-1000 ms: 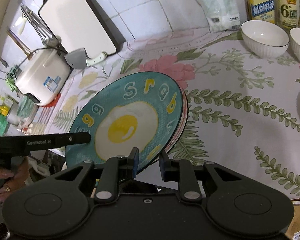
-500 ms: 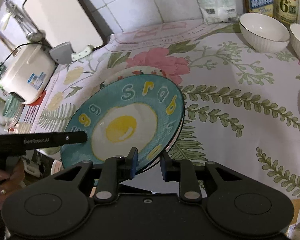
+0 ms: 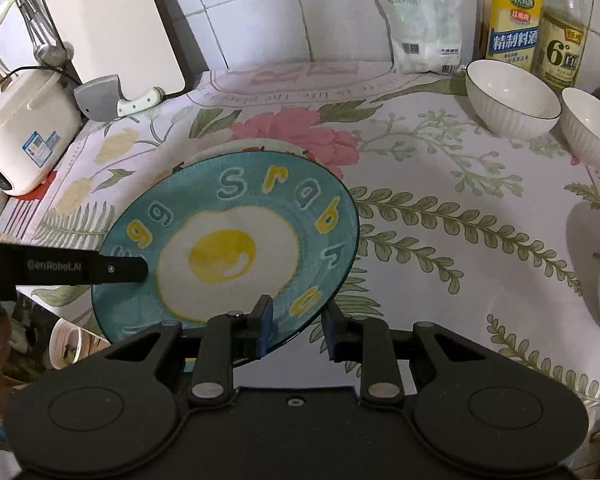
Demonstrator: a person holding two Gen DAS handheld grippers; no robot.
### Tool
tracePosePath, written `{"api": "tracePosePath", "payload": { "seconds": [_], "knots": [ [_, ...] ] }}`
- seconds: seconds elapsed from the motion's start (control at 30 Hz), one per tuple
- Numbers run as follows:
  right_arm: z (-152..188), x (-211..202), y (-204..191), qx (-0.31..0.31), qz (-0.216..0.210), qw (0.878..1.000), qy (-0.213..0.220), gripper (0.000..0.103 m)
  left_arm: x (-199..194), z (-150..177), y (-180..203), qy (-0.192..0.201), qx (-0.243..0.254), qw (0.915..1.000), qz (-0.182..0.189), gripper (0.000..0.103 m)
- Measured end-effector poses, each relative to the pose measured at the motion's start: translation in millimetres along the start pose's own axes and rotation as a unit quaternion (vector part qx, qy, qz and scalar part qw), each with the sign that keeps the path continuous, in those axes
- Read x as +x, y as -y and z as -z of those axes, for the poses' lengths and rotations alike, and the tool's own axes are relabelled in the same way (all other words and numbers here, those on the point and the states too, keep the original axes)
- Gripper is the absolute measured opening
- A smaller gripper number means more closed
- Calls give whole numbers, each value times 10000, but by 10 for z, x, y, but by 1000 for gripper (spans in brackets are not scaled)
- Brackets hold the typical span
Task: Organize plates and bowls
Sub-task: 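Lower the teal egg plate onto the bunny plate with both grippers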
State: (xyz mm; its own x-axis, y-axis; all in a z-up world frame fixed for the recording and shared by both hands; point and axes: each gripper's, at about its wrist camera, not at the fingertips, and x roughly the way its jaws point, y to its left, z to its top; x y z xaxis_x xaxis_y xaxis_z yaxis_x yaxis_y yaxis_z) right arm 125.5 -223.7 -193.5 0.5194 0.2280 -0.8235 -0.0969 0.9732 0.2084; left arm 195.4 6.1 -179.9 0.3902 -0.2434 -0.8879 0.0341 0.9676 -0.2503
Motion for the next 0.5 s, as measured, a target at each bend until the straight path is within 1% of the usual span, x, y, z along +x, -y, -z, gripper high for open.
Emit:
{"api": "tracePosePath", "payload": {
  "seconds": [0.1, 0.2, 0.3, 0.4, 0.5],
  "knots": [
    [26, -2, 1, 72, -30, 10000, 12, 32, 5, -8, 0, -6, -14, 10000, -22, 20],
    [50, 6, -38, -14, 53, 9999, 91, 34, 11, -14, -8, 12, -115, 9999, -39, 20],
    [62, 43, -60, -14, 128, 9998, 166, 35, 23, -22, -52, 15, -428, 9991, -3, 20],
    [79, 84, -76, -11, 202, 9994, 265, 35, 48, -37, -126, 19, -844, 9964, 90, 21],
    [109, 112, -129, -211, 380, 9982, 413, 38, 54, -29, -143, 28, -981, 9951, 128, 21]
  ]
}}
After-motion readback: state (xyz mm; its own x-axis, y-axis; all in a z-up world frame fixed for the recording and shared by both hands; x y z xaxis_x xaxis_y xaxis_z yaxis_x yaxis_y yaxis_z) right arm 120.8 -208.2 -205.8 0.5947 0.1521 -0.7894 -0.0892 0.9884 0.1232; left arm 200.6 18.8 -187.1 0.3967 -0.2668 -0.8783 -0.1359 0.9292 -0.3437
